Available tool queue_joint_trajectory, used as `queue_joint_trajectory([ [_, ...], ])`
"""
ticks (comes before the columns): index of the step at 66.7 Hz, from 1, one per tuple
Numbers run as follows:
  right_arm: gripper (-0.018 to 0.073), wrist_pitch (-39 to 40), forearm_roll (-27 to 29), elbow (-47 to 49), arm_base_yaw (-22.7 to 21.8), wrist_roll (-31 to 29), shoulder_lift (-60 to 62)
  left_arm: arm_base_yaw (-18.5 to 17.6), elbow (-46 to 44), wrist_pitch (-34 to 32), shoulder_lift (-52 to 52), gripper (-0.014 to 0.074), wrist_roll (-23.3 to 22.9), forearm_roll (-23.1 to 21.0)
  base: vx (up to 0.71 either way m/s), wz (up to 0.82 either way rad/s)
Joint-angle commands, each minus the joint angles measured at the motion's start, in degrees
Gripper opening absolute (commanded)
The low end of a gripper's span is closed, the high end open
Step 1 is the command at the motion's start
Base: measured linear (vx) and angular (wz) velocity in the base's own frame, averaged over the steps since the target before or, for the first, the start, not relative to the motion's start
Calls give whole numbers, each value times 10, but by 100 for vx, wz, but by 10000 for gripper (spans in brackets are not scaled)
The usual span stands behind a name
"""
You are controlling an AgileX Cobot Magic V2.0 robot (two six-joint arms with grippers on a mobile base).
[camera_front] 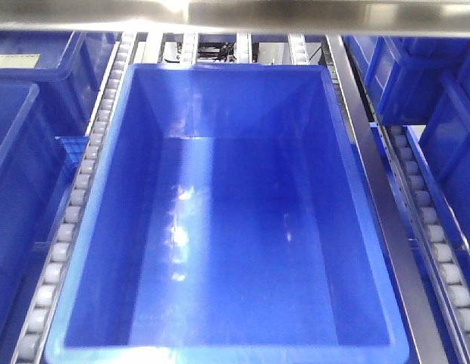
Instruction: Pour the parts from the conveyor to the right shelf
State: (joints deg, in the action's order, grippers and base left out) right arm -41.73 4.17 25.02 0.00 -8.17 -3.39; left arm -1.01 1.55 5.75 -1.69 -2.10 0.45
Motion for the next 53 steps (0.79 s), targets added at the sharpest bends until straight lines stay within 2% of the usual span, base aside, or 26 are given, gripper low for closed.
queue_joint_trajectory([
  [1,-5,45,-1,15,-1,-5,-10,-4,-11,-45,-10,-6,-5,-5,11,-2],
  [53,-5,45,-1,15,-1,-5,-10,-4,-11,-45,-10,-6,-5,-5,3,-1],
])
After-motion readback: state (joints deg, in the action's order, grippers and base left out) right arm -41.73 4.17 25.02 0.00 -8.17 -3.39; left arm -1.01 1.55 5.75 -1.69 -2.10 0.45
